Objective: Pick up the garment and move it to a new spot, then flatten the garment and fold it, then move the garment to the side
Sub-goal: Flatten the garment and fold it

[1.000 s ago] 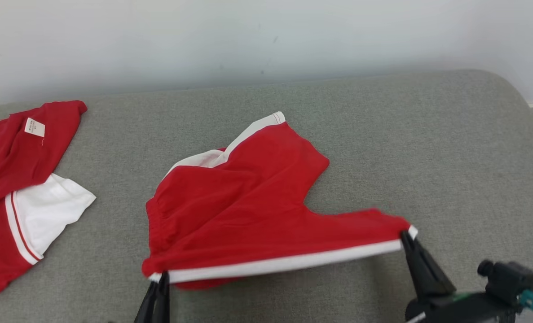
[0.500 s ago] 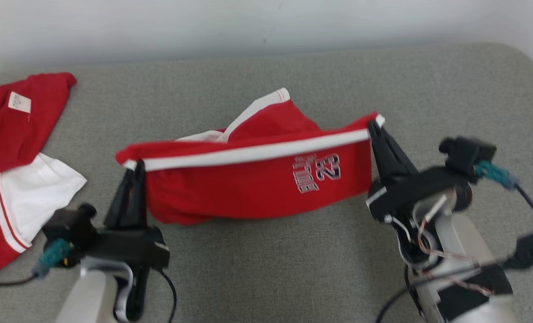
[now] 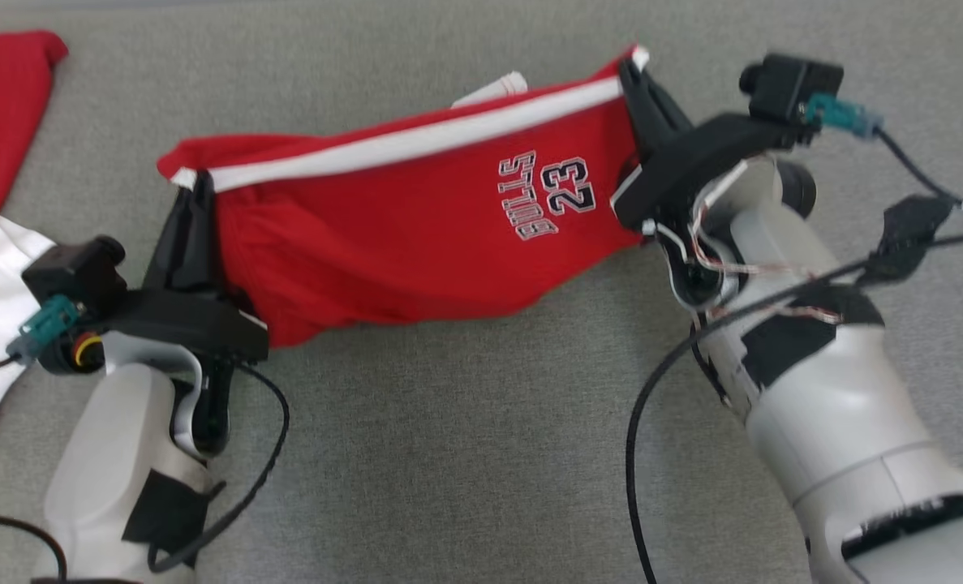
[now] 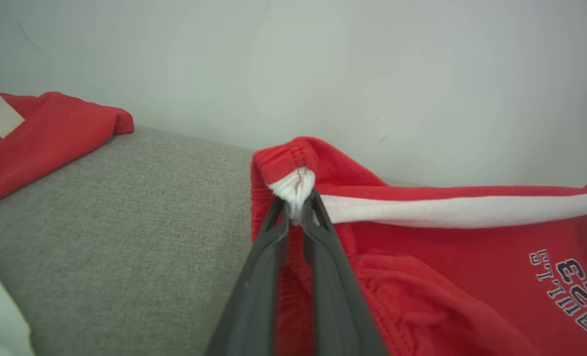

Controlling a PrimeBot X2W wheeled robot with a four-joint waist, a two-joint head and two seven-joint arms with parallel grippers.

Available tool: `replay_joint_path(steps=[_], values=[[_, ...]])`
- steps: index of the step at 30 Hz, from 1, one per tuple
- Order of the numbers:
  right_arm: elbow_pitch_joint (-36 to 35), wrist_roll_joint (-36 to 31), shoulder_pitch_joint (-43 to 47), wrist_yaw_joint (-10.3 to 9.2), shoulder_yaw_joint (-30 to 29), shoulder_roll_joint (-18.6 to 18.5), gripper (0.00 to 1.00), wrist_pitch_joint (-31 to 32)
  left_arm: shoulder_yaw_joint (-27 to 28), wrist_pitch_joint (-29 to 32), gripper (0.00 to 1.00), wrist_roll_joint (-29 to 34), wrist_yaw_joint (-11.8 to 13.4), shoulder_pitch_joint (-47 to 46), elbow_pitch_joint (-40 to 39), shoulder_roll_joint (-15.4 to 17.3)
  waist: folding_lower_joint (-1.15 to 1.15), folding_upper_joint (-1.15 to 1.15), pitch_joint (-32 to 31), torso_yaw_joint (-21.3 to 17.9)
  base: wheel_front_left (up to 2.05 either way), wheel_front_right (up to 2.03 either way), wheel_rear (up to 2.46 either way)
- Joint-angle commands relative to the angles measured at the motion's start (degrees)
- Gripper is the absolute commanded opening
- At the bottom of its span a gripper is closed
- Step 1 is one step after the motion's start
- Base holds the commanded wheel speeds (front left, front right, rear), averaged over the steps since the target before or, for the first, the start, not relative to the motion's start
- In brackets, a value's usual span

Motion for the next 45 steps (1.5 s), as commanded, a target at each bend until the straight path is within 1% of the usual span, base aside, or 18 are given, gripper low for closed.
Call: replay_joint_path(steps=[1,6,8,12,18,19,20,21,22,28,33,34,36,44,45], values=[[2.1,0.9,-2.7,-0.06,1.1,0.3,0.00,-1.1,0.3,-0.6,0.00,0.1,-0.3,-1.5,1.2,0.3,-0.02,-0.01,2.8,0.7,0.00,0.00,0.00],[8.2,2.9,-8.3,-0.06,4.1,0.5,0.00,-2.5,0.5,-1.4,0.00,0.4,-0.3,-3.2,2.8,-0.2,-0.02,-0.01,4.7,1.6,0.00,0.00,0.00],[10.4,3.6,-9.9,-0.06,5.4,0.6,0.00,-2.8,0.9,-1.6,0.00,0.5,0.1,-3.5,3.0,-0.5,-0.02,-0.01,5.2,2.2,0.00,0.00,0.00],[12.6,6.1,-11.6,-0.06,8.1,0.6,0.00,-3.9,1.3,-1.9,0.00,0.6,0.3,-3.6,3.1,-0.9,-0.02,-0.01,6.0,3.5,0.00,0.00,0.00],[15.2,8.8,-12.6,-0.06,11.2,0.6,0.00,-5.4,1.2,-1.9,0.00,0.8,-0.2,-3.8,4.1,-1.3,-0.02,-0.01,6.3,4.3,0.00,0.00,0.00],[15.8,9.1,-12.8,-0.06,11.8,0.6,0.41,-5.7,1.1,-1.9,0.00,0.9,-0.3,-3.9,4.5,-1.5,-0.02,-0.01,6.2,4.3,0.00,0.00,0.00],[16.2,9.4,-12.8,-0.06,12.3,0.6,1.00,-6.0,1.1,-1.9,0.32,1.0,-0.3,-3.9,4.8,-1.6,-0.02,-0.01,6.1,4.4,0.00,0.00,0.00],[16.7,9.8,-12.8,-0.06,12.7,0.6,1.00,-6.2,1.2,-2.0,0.95,1.0,-0.3,-3.9,5.0,-1.7,-0.02,-0.01,6.0,4.4,0.00,0.00,0.00],[17.0,10.4,-12.7,-0.06,13.1,0.6,1.00,-6.6,1.5,-2.0,1.00,1.2,-0.2,-3.7,5.1,-1.7,-0.02,-0.01,5.7,4.3,0.00,0.00,0.00],[17.5,12.8,-11.6,-0.06,15.5,0.6,1.00,-8.2,3.2,-2.0,1.00,2.3,-0.5,-1.0,3.8,-2.0,-0.02,-0.01,2.8,3.7,0.00,0.00,0.00],[16.9,14.1,-9.6,-0.06,17.7,0.2,1.00,-9.1,5.1,-2.0,1.00,4.2,-0.8,4.2,-0.8,-2.3,-0.02,-0.01,-0.8,3.4,0.00,0.00,0.00],[16.2,14.9,-8.2,-0.06,18.7,-0.6,1.00,-9.3,6.1,-2.0,1.00,5.1,-0.7,6.7,-3.6,-2.4,-0.02,-0.01,-2.1,3.4,0.00,0.00,0.00],[15.5,15.5,-6.8,-0.06,19.5,-1.4,1.00,-9.5,7.0,-2.0,1.00,6.0,-0.8,9.4,-6.6,-2.6,-0.02,-0.01,-3.4,3.4,0.00,0.00,0.00],[14.4,16.7,0.3,-0.06,22.7,-5.3,1.00,-10.5,9.1,-2.0,1.00,10.6,0.2,21.2,-18.9,-3.6,-0.02,-0.01,-8.0,3.8,0.00,0.00,0.00],[14.7,17.2,2.0,-0.06,23.2,-5.9,1.00,-10.4,9.3,-2.0,1.00,11.6,0.4,23.9,-21.7,-3.8,-0.02,-0.01,-8.8,3.8,0.00,0.00,0.00]])
